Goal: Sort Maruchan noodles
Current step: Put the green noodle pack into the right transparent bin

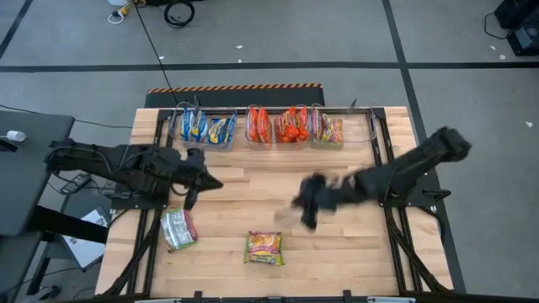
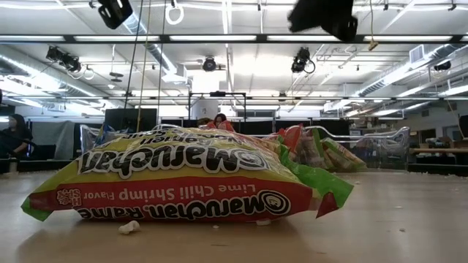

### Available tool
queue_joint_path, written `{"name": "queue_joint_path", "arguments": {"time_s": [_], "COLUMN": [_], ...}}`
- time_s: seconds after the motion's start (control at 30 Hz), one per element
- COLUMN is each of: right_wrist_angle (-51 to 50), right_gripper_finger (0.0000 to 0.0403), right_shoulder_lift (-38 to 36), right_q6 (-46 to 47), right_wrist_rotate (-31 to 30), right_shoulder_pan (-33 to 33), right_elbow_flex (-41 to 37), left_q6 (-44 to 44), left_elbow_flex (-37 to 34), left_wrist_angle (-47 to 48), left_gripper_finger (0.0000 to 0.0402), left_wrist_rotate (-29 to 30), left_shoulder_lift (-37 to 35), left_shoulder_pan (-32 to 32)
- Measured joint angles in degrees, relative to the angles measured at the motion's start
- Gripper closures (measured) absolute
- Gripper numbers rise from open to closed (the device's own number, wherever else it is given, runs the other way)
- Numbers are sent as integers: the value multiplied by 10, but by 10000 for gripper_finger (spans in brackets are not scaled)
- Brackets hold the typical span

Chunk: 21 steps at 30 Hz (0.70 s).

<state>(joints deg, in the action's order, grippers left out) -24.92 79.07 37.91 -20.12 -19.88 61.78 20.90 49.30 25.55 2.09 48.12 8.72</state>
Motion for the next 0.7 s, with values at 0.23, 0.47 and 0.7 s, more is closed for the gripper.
{"name": "queue_joint_path", "arguments": {"time_s": [0.23, 0.47, 0.7], "right_wrist_angle": [-9, -133, -171], "right_gripper_finger": [324, 318, 284], "right_shoulder_lift": [236, 421, 532], "right_q6": [25, -11, -114], "right_wrist_rotate": [-32, -63, -68], "right_shoulder_pan": [-151, -210, -215], "right_elbow_flex": [164, 363, 460], "left_q6": [86, 147, 165], "left_elbow_flex": [0, 0, 0], "left_wrist_angle": [0, 0, 0], "left_gripper_finger": [386, 386, 386], "left_wrist_rotate": [12, 14, 54], "left_shoulder_lift": [32, 52, 53], "left_shoulder_pan": [92, 145, 172]}}
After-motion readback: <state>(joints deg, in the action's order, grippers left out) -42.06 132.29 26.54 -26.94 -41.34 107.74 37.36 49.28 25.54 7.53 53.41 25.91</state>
